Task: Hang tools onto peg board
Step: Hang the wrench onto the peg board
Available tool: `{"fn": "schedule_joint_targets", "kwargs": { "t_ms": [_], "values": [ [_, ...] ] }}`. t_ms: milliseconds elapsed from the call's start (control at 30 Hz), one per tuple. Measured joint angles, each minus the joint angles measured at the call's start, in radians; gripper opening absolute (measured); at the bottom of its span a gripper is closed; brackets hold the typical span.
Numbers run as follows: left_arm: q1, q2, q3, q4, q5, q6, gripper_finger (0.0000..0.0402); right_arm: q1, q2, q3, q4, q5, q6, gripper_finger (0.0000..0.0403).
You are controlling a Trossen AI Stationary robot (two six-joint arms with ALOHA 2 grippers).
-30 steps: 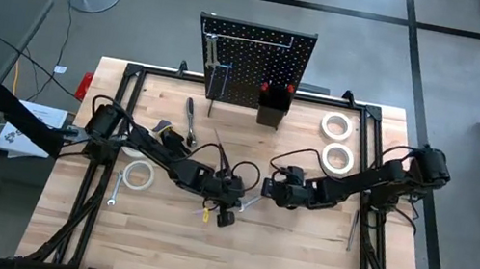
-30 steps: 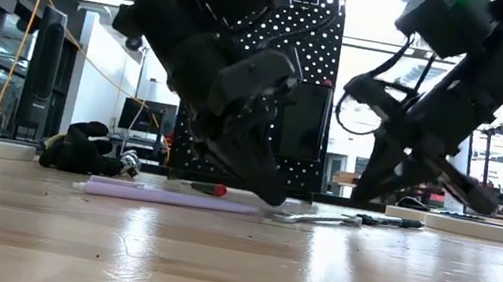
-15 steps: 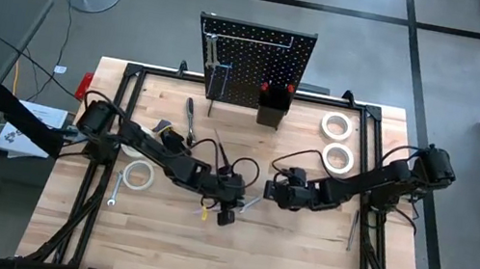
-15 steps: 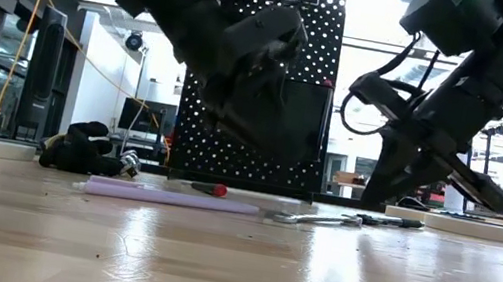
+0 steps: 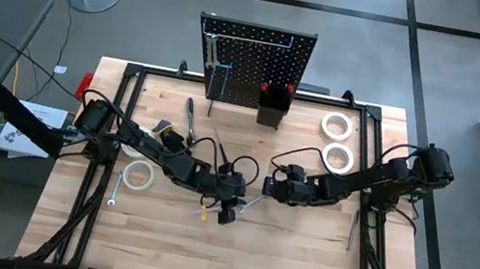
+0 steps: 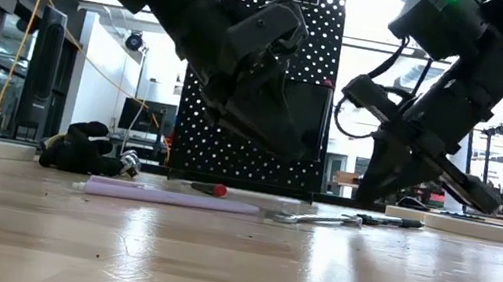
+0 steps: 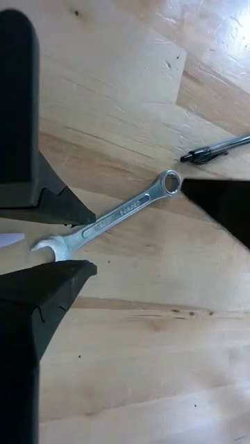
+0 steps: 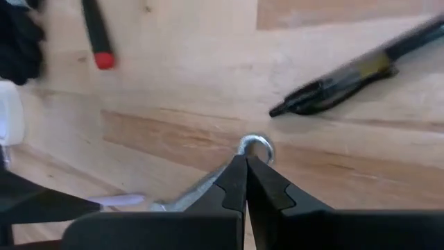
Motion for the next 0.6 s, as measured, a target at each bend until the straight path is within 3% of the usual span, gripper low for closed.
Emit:
{"fn": "schedule_joint_targets", "kwargs": {
  "t_ms": [133,467,600],
  "values": [
    [0.0,0.0,0.0,0.0,-0.001,0.0,0.0081,0.001,0.044,0.0,0.04,-0.031,0.01,0.0],
    [0.0,0.0,0.0,-0.001,-0.001,-0.016,0.0081,0.0,0.053,0.002,0.053,0.012,0.031,0.0],
    [0.0,0.0,0.0,-0.001,-0.001,-0.016,0.0081,0.0,0.053,0.001,-0.008,-0.037,0.054,0.0]
  ]
}}
